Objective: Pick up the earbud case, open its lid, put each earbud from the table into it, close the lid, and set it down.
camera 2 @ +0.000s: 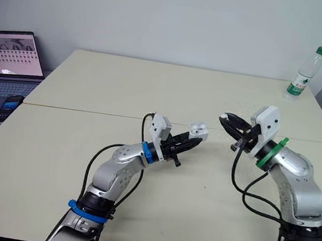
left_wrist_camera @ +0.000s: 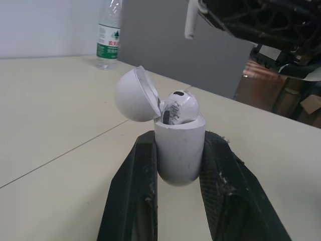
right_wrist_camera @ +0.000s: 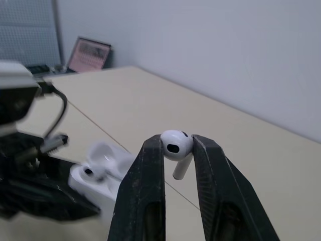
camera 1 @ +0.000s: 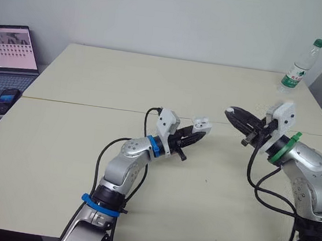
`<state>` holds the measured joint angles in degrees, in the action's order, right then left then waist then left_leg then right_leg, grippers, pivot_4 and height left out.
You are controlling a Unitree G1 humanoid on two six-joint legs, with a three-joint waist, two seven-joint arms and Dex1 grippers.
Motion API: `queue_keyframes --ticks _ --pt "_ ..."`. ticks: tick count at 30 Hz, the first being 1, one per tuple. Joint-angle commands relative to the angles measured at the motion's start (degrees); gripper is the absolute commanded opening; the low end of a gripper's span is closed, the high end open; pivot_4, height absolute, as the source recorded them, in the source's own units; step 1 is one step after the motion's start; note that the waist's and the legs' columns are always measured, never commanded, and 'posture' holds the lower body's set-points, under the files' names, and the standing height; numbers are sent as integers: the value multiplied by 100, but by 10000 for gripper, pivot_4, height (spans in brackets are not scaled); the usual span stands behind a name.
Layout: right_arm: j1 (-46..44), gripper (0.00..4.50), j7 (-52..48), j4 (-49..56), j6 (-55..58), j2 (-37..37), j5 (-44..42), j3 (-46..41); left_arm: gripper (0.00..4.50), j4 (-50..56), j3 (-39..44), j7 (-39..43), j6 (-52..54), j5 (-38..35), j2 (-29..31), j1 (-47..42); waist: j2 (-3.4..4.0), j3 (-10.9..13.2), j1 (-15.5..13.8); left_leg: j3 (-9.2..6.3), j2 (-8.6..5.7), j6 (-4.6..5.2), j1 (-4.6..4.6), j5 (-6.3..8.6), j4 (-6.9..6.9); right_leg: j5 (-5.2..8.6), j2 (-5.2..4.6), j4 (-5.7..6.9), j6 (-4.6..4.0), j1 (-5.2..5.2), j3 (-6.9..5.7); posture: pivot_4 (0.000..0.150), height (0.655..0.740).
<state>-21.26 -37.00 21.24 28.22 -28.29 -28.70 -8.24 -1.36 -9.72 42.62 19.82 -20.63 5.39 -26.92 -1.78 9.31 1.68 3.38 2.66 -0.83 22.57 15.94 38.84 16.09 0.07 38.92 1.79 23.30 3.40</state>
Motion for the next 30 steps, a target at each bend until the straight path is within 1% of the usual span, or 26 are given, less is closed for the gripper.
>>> queue_keyframes --ticks 1,12,30 --pt "-18 4514 125 363 169 23 -271 -52 7391 355 -12 54 30 -144 -14 -80 0 0 0 1 -2 0 1 0 0 0 -2 0 0 0 0 1500 7362" --pt "203 4514 -24 350 131 -102 -149 289 7391 486 -1 144 131 -271 72 -59 0 0 1 1 -3 1 1 0 0 0 -3 -1 0 0 -2 1500 7362" --pt "411 4514 9 334 239 -173 -3 413 7391 522 -54 227 69 -287 74 -2 0 0 2 0 -3 1 1 0 0 0 -3 -2 0 0 -2 1500 7362"
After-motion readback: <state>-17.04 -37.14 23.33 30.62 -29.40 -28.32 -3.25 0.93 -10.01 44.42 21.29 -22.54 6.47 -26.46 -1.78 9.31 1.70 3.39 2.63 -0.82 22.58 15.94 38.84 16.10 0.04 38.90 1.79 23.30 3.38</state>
